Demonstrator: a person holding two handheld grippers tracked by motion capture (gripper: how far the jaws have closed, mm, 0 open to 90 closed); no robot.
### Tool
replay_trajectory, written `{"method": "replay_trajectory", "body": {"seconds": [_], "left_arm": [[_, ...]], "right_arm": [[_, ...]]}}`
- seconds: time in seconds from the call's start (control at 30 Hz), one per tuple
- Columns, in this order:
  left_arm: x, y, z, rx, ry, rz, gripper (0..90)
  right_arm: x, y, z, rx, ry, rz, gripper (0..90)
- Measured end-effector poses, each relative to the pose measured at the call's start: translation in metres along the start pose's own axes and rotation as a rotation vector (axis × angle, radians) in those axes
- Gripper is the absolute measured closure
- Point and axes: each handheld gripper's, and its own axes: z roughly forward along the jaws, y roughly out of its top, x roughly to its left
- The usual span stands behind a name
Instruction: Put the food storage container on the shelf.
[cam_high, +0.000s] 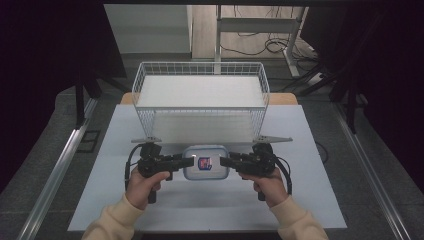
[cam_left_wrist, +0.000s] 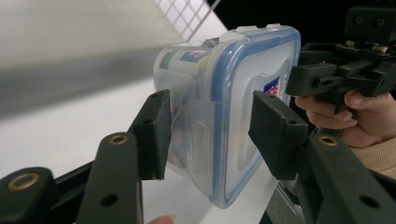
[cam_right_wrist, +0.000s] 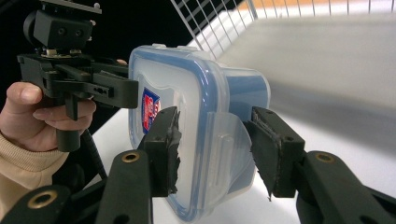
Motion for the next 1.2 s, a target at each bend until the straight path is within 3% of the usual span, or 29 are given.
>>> {"method": "replay_trajectory", "body": {"seconds": [0.47,0.63,0.77,0.9,1.2], "left_arm": [[-0.012,0.066,-0.021,-0.08,0.038,0.092,49.5],[-0.011,0.082,-0.026,-0.096,0.038,0.092,49.5],[-0.012,0.098,-0.03,-0.114,0.06,0.115,49.5],[-0.007,0.115,-0.033,-0.121,0.057,0.112,49.5],[0.009,0.154,-0.032,-0.127,0.038,0.108,49.6]], "right_arm": [[0.005,0.074,-0.002,-0.064,0.024,-0.104,53.4],[0.006,0.097,0.0,-0.068,0.024,-0.12,53.4],[0.005,0.112,0.003,-0.069,0.029,-0.119,53.1],[0.003,0.136,0.008,-0.065,0.032,-0.128,53.3],[-0.008,0.171,0.015,-0.069,0.043,-0.124,54.1]]}}
